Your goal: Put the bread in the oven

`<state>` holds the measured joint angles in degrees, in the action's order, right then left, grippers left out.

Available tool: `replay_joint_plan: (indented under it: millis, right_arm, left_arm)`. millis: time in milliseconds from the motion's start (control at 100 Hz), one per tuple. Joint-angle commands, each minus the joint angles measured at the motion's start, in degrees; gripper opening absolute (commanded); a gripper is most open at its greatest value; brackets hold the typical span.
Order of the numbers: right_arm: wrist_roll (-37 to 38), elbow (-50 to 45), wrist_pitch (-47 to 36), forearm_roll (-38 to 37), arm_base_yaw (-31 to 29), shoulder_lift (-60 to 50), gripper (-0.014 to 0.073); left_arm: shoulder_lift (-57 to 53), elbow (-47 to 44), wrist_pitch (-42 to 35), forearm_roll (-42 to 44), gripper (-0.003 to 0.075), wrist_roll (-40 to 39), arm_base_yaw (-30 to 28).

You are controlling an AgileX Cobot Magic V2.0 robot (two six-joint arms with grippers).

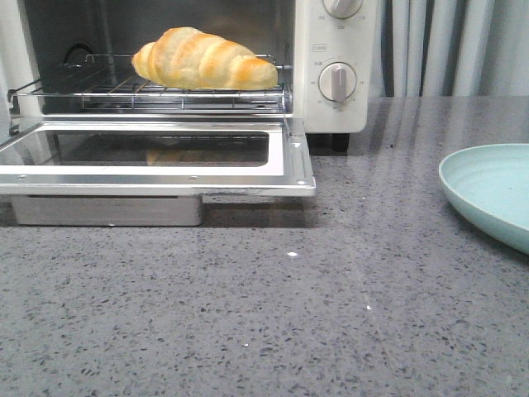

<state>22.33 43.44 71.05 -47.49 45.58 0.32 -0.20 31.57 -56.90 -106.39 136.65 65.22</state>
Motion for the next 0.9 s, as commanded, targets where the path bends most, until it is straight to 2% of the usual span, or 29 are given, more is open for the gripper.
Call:
replay_joint_plan:
  millis: [0, 540, 780, 890]
  right_arm:
    - [0.1, 1.0, -2.0, -1.9, -0.3, 1.3, -0.0044]
    - [0.1, 1.0, -2.2, -1.9, -0.3, 1.3, -0.0044]
    - [0.1, 1.0, -7.3, 0.2, -0.3, 1.3, -0.0044]
    - [0.1, 1.0, -6.6, 0.3, -0.3, 1.3, -0.0044]
  left_arm:
    - [1.2, 1.1, 3.3, -0.1, -0.0020, -0.6, 0.3]
    - [1.2, 1.1, 3.3, -0.1, -0.0020, -0.6, 0.3]
    - [1.2, 1.1, 3.3, -0.1, -0.0020, -0.6, 0.3]
    - [1.2, 1.1, 3.3, -0.1, -0.0020, -0.6, 0.3]
